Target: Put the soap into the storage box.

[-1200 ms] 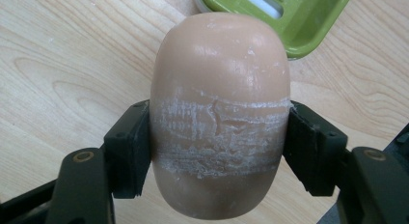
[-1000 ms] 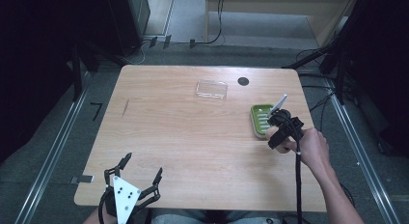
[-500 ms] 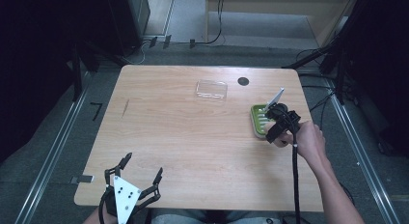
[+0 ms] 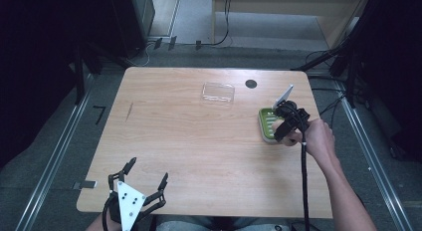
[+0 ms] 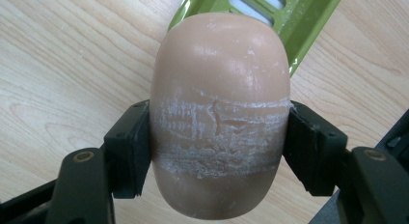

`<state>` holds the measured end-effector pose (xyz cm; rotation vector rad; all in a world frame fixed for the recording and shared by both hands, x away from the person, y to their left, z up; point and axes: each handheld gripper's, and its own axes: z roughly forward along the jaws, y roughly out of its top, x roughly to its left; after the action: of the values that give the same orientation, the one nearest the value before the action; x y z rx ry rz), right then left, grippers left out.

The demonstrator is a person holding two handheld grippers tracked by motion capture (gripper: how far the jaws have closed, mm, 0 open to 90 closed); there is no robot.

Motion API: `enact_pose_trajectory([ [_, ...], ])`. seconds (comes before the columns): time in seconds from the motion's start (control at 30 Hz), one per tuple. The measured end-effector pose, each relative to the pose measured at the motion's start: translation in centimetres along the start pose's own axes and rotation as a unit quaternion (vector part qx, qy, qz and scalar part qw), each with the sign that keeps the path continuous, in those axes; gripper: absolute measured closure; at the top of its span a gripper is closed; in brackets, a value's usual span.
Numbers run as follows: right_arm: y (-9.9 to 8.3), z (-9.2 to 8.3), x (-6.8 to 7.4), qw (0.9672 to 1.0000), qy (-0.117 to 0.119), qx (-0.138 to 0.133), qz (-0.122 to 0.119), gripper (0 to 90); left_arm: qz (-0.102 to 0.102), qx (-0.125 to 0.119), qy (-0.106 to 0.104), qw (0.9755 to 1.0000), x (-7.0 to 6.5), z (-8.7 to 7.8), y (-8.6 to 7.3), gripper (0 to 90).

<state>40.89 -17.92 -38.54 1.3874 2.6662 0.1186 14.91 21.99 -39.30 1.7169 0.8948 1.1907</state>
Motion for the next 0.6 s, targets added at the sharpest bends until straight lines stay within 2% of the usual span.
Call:
enact_pose_trajectory([
  [0.2, 0.6, -0.4, -0.2, 1.0000, 0.002, -0.003, 0.008, 33.3, 0.000, 0.000, 0.001, 1.0000, 0.0, 0.0, 0.0, 13.9],
  [0.43, 1.4, -0.6, -0.3, 1.0000, -0.001, -0.010, 0.002, 33.4, 0.000, 0.000, 0.000, 1.0000, 0.0, 0.0, 0.0, 13.9],
  [0.6, 1.9, -0.6, -0.5, 0.9999, 0.001, -0.011, 0.006, 33.4, 0.000, 0.000, 0.000, 1.0000, 0.0, 0.0, 0.0, 13.9],
])
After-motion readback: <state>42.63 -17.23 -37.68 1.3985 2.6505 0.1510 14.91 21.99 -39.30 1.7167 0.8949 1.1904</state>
